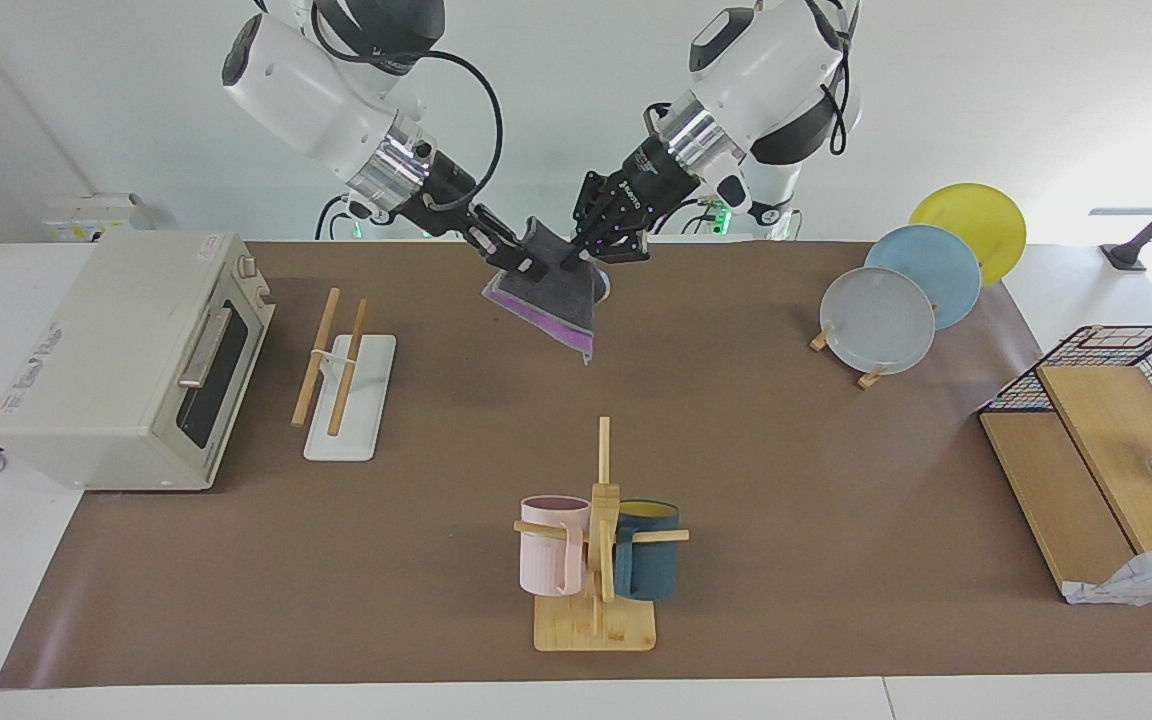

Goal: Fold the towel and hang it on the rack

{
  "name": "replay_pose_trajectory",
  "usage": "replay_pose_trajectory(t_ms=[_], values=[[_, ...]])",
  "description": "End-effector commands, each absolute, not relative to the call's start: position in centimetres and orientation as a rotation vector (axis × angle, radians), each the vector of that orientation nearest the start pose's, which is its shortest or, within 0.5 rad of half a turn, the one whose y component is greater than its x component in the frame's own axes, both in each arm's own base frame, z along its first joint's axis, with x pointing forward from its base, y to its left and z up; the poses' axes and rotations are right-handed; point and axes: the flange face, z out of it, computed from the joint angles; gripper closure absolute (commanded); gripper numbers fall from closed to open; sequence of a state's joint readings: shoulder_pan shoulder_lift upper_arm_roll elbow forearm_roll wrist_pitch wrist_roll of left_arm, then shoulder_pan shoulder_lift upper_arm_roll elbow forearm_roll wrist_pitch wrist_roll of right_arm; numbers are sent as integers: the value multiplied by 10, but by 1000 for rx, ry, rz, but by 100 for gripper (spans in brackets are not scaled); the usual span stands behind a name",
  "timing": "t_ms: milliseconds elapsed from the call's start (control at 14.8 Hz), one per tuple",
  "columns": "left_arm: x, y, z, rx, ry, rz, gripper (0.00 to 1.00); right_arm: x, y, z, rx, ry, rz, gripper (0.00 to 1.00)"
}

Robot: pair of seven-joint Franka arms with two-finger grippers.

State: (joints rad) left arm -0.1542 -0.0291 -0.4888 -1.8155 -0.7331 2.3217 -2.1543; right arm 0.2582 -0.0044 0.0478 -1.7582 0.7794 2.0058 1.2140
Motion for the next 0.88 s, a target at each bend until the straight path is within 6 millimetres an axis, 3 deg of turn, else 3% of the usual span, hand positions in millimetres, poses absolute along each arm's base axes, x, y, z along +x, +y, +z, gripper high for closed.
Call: replay_pose_trajectory(t_ms=[0, 135, 271, 474, 812], values=[[449, -366, 601, 1460, 1944, -665, 0, 541, 215, 595, -2006, 1306, 431, 100], [450, -358, 594, 1512, 1908, -626, 0, 540, 214, 594, -2046, 1261, 402, 100], [455, -339, 581, 1590, 1860, -560, 0, 533, 210, 582, -2298, 1012, 289, 100], [474, -292, 564, 1757, 1741, -456, 0, 519, 191, 559, -2529, 724, 196, 100], [507, -207, 551, 2045, 1510, -315, 0, 508, 137, 531, -2760, 424, 140, 100]])
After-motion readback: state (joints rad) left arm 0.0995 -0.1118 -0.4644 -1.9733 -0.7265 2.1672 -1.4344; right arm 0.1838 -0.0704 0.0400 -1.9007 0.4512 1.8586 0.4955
